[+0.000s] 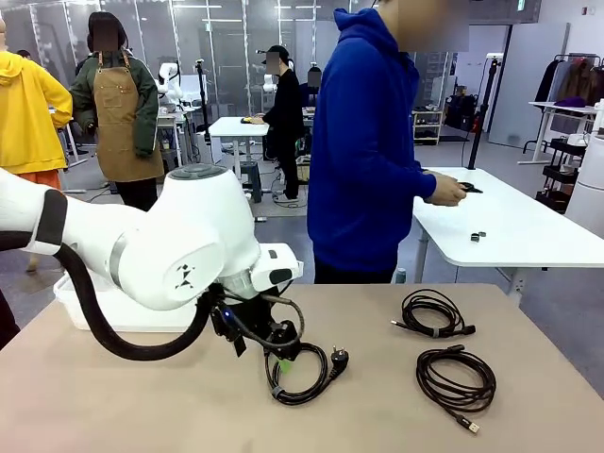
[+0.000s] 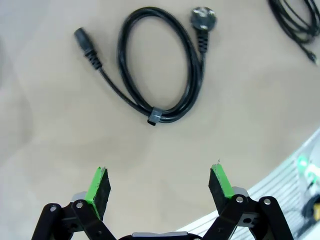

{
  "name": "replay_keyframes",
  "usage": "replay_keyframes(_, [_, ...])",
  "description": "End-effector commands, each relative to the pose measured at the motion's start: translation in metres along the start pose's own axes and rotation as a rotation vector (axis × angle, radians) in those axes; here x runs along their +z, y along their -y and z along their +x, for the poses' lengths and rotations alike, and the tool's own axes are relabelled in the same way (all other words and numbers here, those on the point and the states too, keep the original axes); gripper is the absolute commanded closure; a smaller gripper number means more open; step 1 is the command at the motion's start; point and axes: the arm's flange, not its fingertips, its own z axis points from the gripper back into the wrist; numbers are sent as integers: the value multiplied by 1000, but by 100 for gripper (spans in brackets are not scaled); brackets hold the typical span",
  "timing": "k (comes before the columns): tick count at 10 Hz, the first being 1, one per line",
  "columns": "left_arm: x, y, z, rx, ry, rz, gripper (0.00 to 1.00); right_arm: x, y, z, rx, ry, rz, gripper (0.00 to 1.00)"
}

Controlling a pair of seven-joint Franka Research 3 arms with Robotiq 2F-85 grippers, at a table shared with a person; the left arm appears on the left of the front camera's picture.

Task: Organize and store the cables.
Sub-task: Place the Power Cable into the Organizing box.

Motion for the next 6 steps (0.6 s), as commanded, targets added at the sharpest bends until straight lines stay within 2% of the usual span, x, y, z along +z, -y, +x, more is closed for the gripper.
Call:
replay_keyframes(1, [-12,17,-2,118,10,59,0,1,0,-1,16,1,8,0])
replay_keyframes(6, [-49,7,16,129,-19,64,0,1,0,-1,16,1,8,0])
